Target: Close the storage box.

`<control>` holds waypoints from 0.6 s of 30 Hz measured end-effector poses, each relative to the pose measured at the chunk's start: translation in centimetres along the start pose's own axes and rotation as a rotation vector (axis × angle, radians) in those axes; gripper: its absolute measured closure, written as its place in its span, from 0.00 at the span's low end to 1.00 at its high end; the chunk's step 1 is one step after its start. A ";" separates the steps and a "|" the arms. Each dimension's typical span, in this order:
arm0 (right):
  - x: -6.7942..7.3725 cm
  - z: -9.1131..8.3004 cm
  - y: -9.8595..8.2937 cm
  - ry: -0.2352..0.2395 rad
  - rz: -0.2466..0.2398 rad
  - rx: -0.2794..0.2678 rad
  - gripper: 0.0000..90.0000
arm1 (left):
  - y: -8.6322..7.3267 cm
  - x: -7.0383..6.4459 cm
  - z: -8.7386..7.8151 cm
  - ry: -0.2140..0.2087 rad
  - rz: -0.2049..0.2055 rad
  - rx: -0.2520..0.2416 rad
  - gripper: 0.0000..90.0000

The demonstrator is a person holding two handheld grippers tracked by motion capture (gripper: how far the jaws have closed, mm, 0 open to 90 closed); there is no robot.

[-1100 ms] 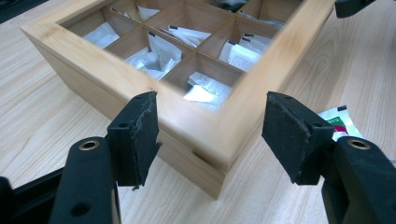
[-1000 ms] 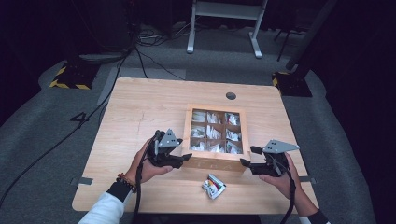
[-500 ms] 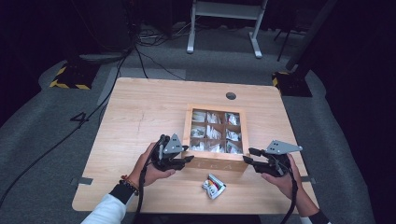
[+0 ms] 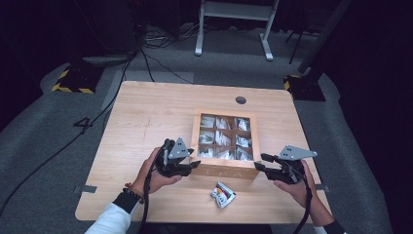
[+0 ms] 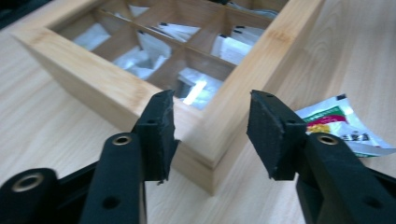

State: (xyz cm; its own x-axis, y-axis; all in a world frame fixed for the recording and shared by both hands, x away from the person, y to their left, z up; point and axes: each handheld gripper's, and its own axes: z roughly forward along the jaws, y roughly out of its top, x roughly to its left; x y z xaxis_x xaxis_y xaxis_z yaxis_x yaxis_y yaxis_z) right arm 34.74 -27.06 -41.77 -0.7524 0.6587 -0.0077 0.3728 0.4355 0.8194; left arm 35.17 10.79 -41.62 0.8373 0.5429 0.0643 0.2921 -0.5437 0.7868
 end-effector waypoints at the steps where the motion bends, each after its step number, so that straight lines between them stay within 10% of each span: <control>1: 0.0 0.0 0.0 0.000 0.000 0.000 0.59 | 0.0 0.0 0.0 0.000 0.000 0.000 0.55; 18: -1.6 -2.4 0.2 -0.071 -0.070 0.003 0.37 | -1.8 1.5 -3.5 0.117 0.015 0.045 0.24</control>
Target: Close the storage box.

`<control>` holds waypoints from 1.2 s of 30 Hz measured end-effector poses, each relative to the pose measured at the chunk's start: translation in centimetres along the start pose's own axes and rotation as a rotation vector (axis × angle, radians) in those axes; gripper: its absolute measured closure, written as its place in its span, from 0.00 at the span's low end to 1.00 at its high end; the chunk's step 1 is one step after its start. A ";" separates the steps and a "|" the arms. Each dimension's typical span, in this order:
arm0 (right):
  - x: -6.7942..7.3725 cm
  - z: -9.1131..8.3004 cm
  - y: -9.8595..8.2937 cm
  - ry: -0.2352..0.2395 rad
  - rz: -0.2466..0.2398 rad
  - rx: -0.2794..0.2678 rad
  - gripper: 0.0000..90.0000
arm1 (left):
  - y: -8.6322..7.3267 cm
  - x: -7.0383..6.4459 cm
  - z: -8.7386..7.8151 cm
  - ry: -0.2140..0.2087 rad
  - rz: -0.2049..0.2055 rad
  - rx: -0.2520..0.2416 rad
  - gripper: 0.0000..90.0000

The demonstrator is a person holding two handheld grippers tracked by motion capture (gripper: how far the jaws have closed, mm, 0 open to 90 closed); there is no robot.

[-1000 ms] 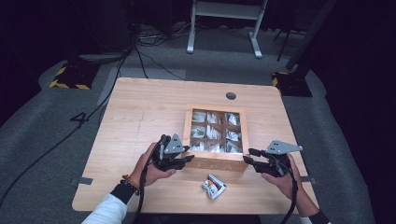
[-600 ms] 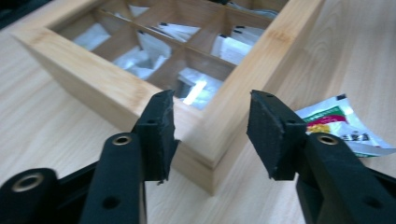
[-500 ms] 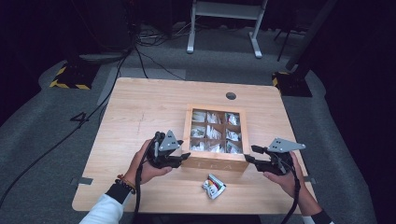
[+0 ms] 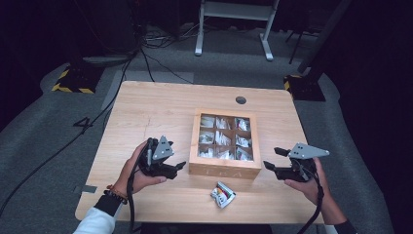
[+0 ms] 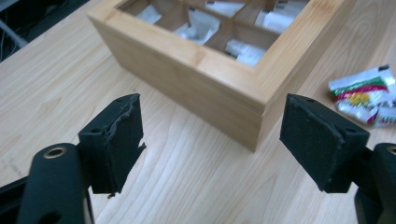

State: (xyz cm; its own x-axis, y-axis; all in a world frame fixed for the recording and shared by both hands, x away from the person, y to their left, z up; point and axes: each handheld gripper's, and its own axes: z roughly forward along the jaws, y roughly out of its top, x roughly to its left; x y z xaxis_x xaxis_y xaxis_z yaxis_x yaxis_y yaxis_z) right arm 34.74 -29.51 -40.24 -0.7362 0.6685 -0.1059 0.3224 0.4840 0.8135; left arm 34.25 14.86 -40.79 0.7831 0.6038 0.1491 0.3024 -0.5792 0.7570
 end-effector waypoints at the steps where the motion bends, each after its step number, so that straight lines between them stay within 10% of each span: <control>1: -0.2 -0.3 -0.4 -0.015 -0.005 0.011 0.35 | -0.5 0.2 -0.1 0.012 0.012 0.020 0.22; 14: -1.6 -0.1 -3.7 -0.029 0.050 0.089 0.27 | -5.3 1.2 -0.2 0.100 -0.004 0.131 0.21; 36: -4.0 0.9 -9.9 -0.093 0.170 0.147 0.25 | -11.1 3.1 0.7 0.103 -0.104 0.207 0.20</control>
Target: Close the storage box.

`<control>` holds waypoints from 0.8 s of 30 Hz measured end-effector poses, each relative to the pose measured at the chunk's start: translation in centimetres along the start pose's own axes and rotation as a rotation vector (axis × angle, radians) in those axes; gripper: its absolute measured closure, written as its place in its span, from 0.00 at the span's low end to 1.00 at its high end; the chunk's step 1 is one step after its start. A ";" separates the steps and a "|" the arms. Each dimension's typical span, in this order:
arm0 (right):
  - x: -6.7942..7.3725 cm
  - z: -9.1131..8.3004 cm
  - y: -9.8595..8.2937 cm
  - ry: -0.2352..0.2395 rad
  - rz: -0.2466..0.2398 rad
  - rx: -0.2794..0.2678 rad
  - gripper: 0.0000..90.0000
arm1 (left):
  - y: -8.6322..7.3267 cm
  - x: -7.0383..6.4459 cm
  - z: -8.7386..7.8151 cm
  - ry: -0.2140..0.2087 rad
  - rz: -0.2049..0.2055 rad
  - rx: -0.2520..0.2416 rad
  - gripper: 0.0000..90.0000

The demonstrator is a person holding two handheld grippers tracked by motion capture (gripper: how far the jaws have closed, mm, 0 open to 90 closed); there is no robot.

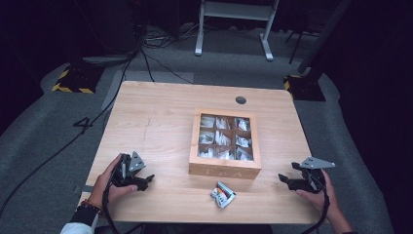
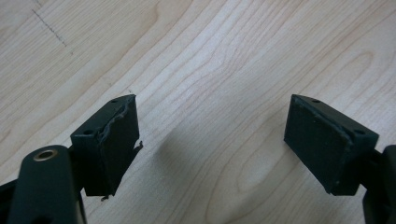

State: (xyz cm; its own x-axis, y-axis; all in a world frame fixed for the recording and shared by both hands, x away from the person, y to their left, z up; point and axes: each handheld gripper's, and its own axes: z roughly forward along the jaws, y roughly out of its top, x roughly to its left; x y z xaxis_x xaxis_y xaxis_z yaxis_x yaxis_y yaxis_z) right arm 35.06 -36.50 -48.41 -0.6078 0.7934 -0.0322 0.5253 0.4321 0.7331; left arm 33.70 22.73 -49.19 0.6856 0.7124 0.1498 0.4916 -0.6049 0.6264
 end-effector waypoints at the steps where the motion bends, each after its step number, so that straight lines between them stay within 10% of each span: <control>1: -0.1 0.0 -0.2 0.002 0.009 0.000 0.24 | -0.1 0.1 0.0 -0.003 -0.001 -0.001 0.20; 13: -0.6 -0.2 -2.2 -0.035 0.058 0.014 0.24 | -1.8 1.3 0.4 -0.092 -0.151 -0.070 0.19; 24: -0.6 -0.1 -2.8 -0.049 0.081 -0.008 0.21 | -2.0 1.2 0.3 -0.077 -0.165 -0.074 0.17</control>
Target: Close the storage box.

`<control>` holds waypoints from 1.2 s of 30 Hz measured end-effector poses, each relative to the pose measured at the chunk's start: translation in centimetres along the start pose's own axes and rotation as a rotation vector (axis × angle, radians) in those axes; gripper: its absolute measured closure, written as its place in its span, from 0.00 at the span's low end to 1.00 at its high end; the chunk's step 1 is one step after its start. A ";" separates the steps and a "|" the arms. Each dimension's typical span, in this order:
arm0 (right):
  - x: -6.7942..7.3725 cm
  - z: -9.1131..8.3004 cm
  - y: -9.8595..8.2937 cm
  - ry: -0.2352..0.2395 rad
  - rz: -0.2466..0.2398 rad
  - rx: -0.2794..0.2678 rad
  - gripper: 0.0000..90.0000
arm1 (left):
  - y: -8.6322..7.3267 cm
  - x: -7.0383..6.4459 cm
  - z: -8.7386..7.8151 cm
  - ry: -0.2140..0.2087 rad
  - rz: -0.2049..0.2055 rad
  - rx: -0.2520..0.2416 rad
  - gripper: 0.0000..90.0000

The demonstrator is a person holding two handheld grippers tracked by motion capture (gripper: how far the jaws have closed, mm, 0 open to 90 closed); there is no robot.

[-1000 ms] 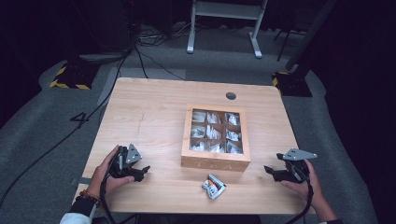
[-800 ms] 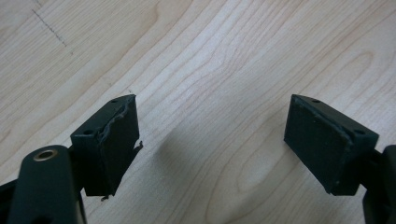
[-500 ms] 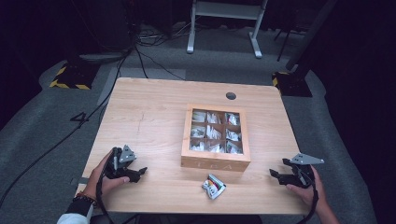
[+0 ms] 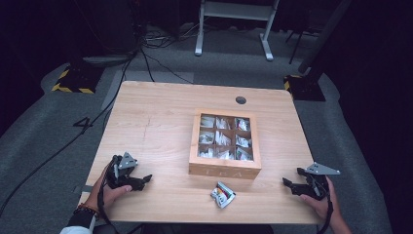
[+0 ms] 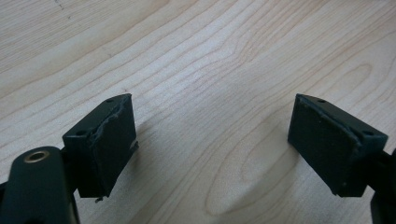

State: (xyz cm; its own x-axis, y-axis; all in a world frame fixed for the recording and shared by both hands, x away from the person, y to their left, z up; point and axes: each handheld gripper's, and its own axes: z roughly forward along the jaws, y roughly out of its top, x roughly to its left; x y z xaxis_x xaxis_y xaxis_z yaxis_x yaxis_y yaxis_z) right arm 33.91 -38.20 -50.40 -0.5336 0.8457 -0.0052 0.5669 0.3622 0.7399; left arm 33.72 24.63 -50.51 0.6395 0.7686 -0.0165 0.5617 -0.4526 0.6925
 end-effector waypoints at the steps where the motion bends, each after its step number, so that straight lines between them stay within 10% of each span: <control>1: 0.0 0.0 0.0 0.001 0.000 0.000 0.21 | 0.0 0.0 0.0 0.001 -0.002 0.000 0.17; 36: 0.0 0.1 0.1 0.003 0.003 0.003 0.20 | -0.1 0.0 -0.1 0.001 -0.005 0.003 0.17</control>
State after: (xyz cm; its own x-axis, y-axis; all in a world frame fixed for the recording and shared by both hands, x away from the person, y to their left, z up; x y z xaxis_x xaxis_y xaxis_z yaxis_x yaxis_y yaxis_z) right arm 33.99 -38.14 -50.40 -0.5338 0.8456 -0.0003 0.5706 0.3604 0.7379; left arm 33.62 24.74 -50.49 0.6365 0.7711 -0.0189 0.5662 -0.4505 0.6903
